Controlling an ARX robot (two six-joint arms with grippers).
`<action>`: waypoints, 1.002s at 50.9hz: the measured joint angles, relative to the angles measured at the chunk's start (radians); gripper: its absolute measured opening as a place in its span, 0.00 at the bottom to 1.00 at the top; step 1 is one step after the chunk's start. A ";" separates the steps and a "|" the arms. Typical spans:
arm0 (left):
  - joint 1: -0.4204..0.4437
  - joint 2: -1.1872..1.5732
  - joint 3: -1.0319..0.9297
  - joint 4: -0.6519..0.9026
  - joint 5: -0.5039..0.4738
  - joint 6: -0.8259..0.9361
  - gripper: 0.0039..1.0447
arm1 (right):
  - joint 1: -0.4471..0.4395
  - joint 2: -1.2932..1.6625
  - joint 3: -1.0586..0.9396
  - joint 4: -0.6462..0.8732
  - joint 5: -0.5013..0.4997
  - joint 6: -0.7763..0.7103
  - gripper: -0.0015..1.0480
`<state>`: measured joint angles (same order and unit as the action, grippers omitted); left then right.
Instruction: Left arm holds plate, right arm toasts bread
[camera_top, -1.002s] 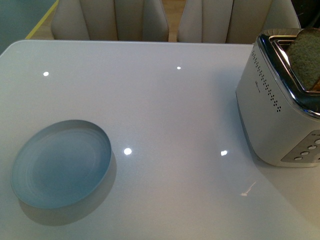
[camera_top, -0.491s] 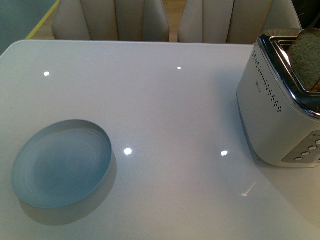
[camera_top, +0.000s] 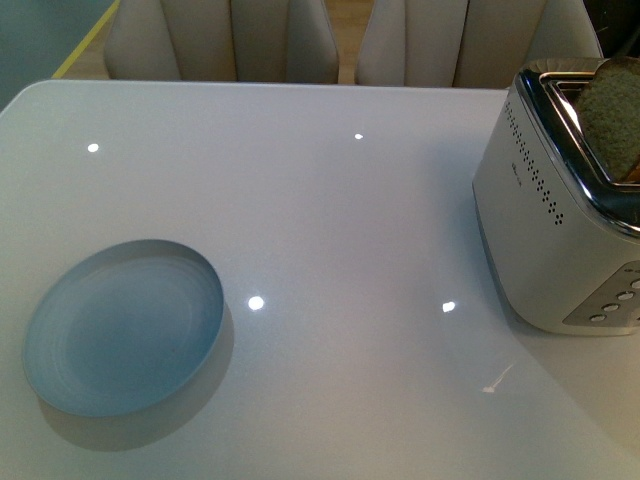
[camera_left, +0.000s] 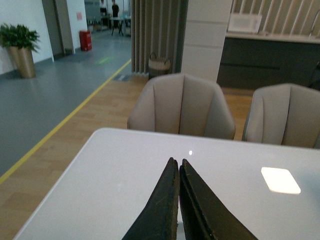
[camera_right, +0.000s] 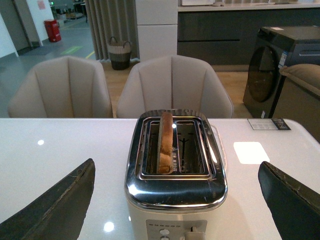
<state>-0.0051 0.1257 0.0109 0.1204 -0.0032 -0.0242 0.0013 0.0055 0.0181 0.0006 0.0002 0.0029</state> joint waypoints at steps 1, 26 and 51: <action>0.000 -0.026 0.000 -0.043 0.004 0.002 0.03 | 0.000 0.000 0.000 0.000 0.000 0.000 0.91; 0.001 -0.119 0.000 -0.119 0.003 0.010 0.03 | 0.000 0.000 0.000 0.000 0.000 0.000 0.91; 0.001 -0.119 0.000 -0.119 0.003 0.012 0.87 | 0.000 0.000 0.000 0.000 0.000 0.000 0.91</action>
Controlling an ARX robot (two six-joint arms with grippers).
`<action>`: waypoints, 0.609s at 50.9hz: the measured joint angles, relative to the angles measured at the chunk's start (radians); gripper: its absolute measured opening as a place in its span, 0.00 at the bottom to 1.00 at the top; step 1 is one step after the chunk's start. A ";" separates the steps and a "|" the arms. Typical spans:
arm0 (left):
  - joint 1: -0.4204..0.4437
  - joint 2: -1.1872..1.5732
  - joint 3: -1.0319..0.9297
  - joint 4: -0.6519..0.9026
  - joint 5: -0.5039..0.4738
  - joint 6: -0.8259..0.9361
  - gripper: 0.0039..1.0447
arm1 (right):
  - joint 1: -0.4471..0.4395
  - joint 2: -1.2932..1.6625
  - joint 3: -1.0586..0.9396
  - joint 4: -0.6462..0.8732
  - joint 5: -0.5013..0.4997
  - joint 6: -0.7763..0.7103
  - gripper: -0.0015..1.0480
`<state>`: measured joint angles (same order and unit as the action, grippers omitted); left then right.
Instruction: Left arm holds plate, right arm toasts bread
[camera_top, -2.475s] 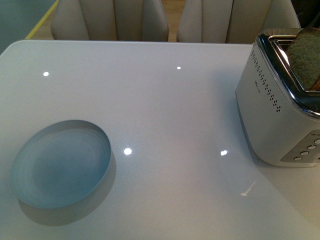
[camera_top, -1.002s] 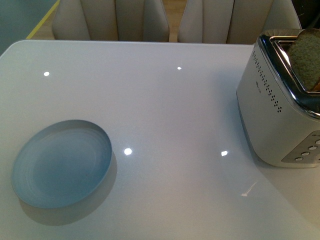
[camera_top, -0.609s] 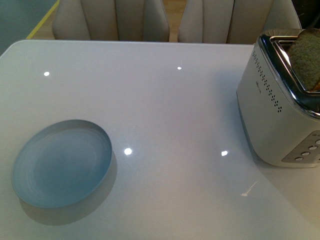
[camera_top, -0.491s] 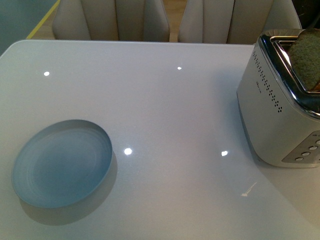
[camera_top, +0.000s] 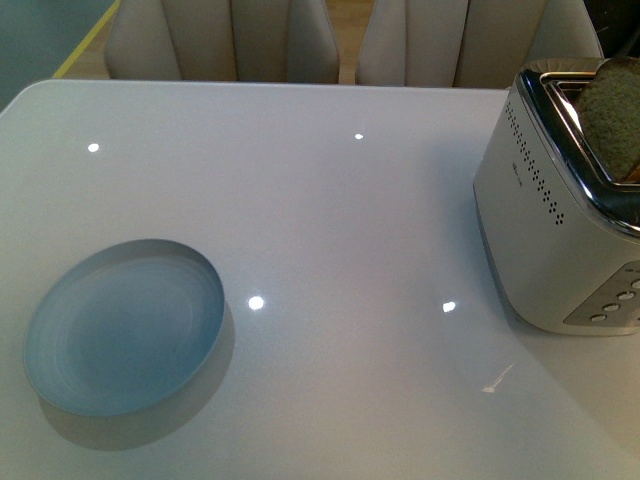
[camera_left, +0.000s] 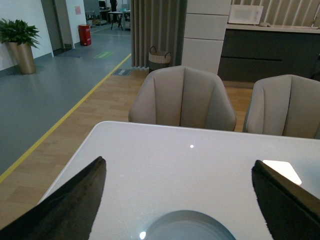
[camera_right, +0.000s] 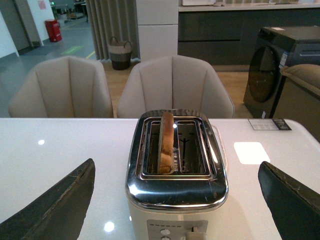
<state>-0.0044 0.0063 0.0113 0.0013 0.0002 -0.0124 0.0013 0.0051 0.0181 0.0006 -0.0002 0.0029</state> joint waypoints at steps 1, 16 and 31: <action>0.000 0.000 0.000 0.000 0.000 0.000 0.90 | 0.000 0.000 0.000 0.000 0.000 0.000 0.91; 0.000 0.000 0.000 0.000 0.000 0.002 0.93 | 0.000 0.000 0.000 0.000 0.000 0.000 0.91; 0.000 0.000 0.000 0.000 0.000 0.002 0.93 | 0.000 0.000 0.000 0.000 0.000 0.000 0.91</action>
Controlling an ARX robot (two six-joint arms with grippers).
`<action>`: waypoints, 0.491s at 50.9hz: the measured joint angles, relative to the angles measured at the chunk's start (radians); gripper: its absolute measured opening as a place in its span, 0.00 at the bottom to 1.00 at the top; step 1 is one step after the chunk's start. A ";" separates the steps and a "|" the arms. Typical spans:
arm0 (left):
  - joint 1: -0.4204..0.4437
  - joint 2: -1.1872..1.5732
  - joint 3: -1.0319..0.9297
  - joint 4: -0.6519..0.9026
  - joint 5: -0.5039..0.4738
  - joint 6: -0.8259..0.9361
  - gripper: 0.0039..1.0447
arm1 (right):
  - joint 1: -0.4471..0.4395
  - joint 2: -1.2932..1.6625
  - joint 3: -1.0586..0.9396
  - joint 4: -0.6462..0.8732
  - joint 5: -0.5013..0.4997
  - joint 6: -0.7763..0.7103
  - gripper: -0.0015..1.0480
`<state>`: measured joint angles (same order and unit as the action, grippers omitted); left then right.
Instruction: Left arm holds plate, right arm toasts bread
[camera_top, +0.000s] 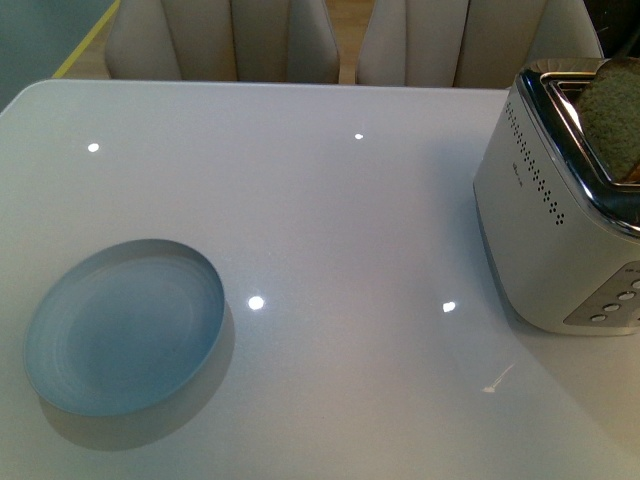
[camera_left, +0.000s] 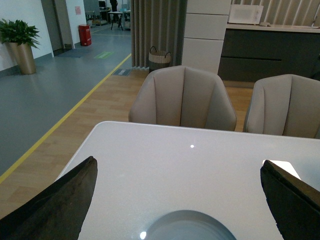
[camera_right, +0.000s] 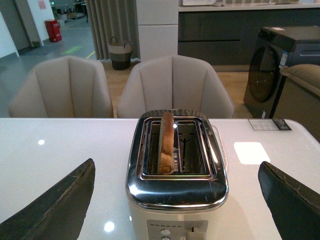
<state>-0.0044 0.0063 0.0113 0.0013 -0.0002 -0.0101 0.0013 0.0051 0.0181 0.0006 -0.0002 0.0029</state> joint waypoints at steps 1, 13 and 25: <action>0.000 0.000 0.000 0.000 0.000 0.000 0.93 | 0.000 0.000 0.000 0.000 0.000 0.000 0.91; 0.000 0.000 0.000 0.000 0.000 0.000 0.93 | 0.000 0.000 0.000 0.000 0.000 0.000 0.91; 0.000 0.000 0.000 0.000 0.000 0.000 0.93 | 0.000 0.000 0.000 0.000 0.000 0.000 0.91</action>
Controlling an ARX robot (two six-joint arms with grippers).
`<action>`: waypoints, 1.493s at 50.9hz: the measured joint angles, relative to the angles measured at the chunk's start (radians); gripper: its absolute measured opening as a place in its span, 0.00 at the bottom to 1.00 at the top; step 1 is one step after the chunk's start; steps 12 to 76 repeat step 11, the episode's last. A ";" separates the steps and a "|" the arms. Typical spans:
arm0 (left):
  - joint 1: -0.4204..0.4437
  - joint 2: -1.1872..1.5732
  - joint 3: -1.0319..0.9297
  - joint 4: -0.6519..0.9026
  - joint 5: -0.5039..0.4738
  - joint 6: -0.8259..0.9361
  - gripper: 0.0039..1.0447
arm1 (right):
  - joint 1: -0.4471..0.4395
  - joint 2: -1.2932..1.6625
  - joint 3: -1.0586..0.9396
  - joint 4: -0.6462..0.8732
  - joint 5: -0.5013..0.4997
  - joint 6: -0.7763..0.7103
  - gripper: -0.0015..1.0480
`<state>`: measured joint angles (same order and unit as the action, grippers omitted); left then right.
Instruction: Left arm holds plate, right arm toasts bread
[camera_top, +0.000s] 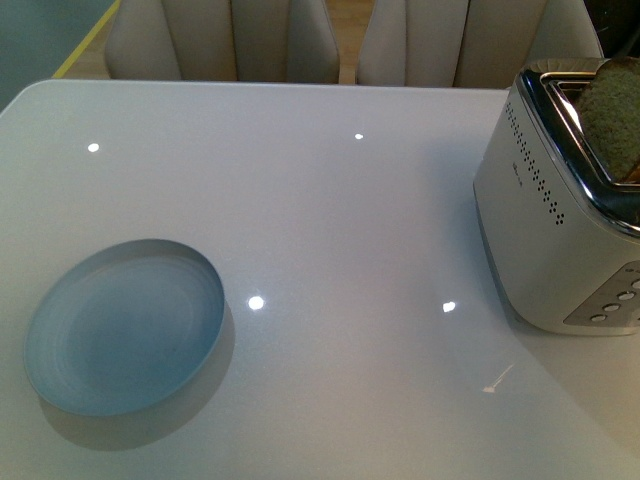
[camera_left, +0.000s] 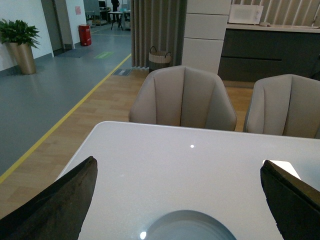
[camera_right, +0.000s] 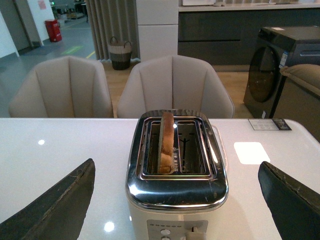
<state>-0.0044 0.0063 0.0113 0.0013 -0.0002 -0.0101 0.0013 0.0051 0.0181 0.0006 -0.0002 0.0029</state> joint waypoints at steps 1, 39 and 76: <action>0.000 0.000 0.000 0.000 0.000 0.000 0.93 | 0.000 0.000 0.000 0.000 0.000 0.000 0.91; 0.000 0.000 0.000 0.000 0.000 0.000 0.93 | 0.000 0.000 0.000 0.000 0.000 0.000 0.91; 0.000 0.000 0.000 0.000 0.000 0.000 0.93 | 0.000 0.000 0.000 0.000 0.000 0.000 0.91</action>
